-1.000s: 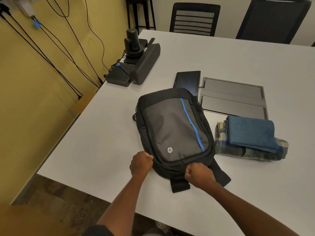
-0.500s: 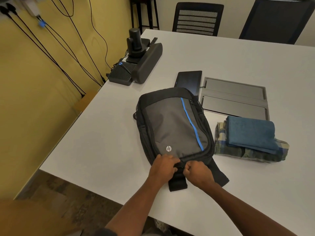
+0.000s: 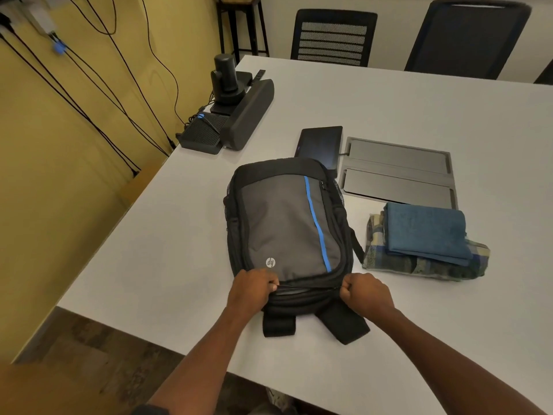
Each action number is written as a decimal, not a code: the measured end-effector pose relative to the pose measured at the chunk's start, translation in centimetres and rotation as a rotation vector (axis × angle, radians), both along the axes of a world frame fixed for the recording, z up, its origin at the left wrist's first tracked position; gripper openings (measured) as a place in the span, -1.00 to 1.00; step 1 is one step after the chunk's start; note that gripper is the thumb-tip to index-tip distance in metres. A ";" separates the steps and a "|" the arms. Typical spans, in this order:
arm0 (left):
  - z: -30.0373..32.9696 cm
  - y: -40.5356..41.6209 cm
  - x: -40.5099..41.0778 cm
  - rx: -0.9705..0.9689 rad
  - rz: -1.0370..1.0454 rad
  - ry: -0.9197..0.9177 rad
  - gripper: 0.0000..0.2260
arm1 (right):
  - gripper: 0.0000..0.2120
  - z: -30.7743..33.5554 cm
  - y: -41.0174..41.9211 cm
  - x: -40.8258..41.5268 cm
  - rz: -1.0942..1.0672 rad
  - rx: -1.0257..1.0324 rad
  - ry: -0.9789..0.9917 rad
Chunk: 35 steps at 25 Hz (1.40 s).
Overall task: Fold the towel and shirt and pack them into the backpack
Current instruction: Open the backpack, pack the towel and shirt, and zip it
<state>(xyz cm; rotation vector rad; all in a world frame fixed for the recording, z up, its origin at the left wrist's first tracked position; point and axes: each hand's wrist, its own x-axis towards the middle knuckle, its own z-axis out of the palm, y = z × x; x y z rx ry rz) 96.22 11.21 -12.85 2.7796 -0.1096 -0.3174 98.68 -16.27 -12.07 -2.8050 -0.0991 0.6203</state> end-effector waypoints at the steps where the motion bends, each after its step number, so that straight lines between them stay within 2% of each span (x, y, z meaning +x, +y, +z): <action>1: 0.0 0.8 -0.1 0.004 0.031 0.012 -0.86 | -0.82 0.0 -0.2 0.0 -0.009 0.001 0.002; 4: 0.2 1.4 -0.6 0.040 0.033 0.058 -0.86 | -0.83 -0.2 0.6 -0.5 -0.009 0.037 -0.004; 6: 0.4 0.3 -1.0 0.037 -0.051 0.080 -0.78 | -0.84 -0.4 1.1 -0.8 -0.025 0.094 0.011; 9: 0.4 -3.7 -1.5 0.034 -0.196 0.044 -0.70 | -0.83 -0.4 1.5 -0.9 -0.057 0.171 0.059; 11: 0.5 -6.9 -1.1 0.076 -0.204 0.003 -0.68 | -0.81 -0.2 1.6 -0.6 -0.072 0.204 0.071; 15: 1.2 -9.9 0.8 0.139 -0.193 -0.004 -0.80 | -0.83 0.1 0.5 0.2 -0.045 0.127 0.060; 18: 1.8 -9.4 2.0 0.087 -0.145 0.070 -0.86 | -0.82 0.0 -0.5 0.7 0.010 0.083 0.046; 23: 2.5 -9.0 3.3 -0.004 -0.091 0.133 -0.86 | -0.79 0.3 -2.4 2.4 0.133 -0.027 -0.038; 29: 2.9 -7.9 4.7 -0.095 -0.077 0.271 -0.93 | -0.76 0.1 -3.8 5.9 0.121 -0.126 -0.072; 32: 3.0 -7.6 5.5 -0.151 -0.032 0.318 -0.88 | -0.74 -0.6 -3.7 7.7 0.081 -0.123 -0.072; 35: 2.7 -7.8 5.7 -0.160 0.028 0.284 -0.78 | -0.74 -1.2 -3.1 9.1 0.051 -0.120 -0.080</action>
